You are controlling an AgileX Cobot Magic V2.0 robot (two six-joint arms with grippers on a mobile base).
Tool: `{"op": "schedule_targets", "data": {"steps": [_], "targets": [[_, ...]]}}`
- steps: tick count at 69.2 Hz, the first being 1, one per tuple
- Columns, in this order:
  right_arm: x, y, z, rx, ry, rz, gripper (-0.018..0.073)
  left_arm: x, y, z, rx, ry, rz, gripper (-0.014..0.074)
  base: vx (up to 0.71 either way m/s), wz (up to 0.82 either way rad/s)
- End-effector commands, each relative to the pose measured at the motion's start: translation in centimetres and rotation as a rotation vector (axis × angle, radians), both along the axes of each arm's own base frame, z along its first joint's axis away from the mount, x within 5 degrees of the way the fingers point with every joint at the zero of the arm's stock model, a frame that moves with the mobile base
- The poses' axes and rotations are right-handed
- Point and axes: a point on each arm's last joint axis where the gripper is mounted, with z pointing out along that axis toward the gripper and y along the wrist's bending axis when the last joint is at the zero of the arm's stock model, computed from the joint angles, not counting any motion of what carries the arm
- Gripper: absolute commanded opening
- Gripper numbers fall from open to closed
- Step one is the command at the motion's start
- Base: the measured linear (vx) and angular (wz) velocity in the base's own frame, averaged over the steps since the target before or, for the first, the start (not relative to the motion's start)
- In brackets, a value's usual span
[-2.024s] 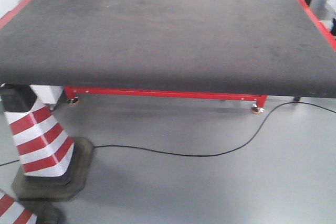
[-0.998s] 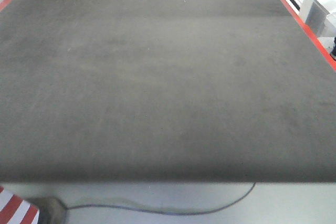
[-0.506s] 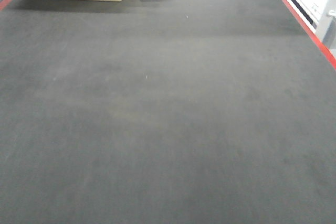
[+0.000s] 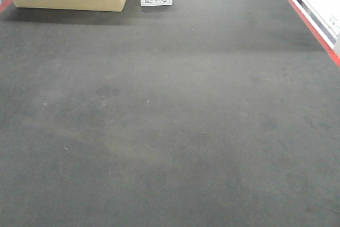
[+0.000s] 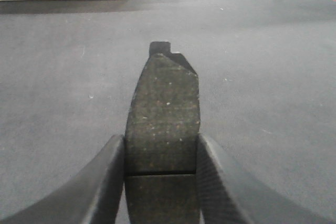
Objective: Move and align brake pads A on conveyor
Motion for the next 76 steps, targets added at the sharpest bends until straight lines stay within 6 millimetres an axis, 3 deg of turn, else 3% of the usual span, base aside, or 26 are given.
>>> {"op": "schedule_targets", "data": {"steps": [1,76], "targets": [[0.05,-0.09,1.82,0.007,-0.114,-0.011,-0.0008,0.18,-0.11,1.71,-0.03,-0.109,-0.008,-0.0006,0.08,-0.01],[0.05,-0.09,1.82,0.007,-0.114,-0.011,-0.0008,0.18,-0.11,1.69,-0.03,-0.107,-0.008,-0.0006,0.0,0.0]]}}
